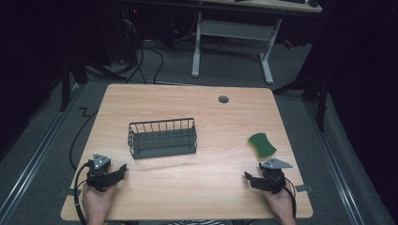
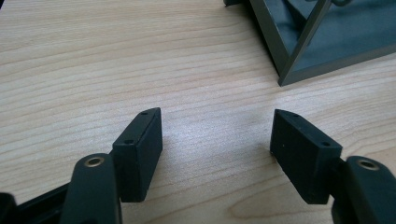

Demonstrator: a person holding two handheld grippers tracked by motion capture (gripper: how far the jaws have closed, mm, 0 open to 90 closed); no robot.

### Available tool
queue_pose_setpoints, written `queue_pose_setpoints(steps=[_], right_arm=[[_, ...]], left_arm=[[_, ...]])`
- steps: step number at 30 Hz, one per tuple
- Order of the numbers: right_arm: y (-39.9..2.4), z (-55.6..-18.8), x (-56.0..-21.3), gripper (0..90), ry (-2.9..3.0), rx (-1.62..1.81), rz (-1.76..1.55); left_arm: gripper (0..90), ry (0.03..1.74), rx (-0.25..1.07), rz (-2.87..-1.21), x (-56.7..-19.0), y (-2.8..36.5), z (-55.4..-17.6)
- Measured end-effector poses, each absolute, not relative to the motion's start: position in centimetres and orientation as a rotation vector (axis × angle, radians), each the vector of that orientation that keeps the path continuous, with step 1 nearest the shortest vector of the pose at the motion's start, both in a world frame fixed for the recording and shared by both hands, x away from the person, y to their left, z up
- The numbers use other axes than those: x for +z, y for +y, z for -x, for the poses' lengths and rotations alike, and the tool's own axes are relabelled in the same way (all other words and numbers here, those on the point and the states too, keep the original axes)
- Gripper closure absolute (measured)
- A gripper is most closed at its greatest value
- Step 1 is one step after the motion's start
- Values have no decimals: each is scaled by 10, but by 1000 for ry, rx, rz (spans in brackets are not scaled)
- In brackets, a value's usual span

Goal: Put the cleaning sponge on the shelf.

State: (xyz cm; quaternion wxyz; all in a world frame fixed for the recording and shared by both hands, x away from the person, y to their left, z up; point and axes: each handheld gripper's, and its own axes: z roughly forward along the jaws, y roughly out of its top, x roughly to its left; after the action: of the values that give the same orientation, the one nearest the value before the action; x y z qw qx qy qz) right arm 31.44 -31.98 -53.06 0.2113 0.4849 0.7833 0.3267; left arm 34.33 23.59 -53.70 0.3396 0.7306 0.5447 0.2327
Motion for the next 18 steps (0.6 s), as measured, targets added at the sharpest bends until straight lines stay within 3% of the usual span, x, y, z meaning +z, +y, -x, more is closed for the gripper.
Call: queue_pose_setpoints(steps=[8,18], right_arm=[[-319,-315,-530,236,2200,901,-1344],[-306,-324,-525,394,2193,960,-1313]], left_arm=[[346,1404,611,-1920,-537,232,-343],[358,1385,591,-1930,-536,226,-342]])
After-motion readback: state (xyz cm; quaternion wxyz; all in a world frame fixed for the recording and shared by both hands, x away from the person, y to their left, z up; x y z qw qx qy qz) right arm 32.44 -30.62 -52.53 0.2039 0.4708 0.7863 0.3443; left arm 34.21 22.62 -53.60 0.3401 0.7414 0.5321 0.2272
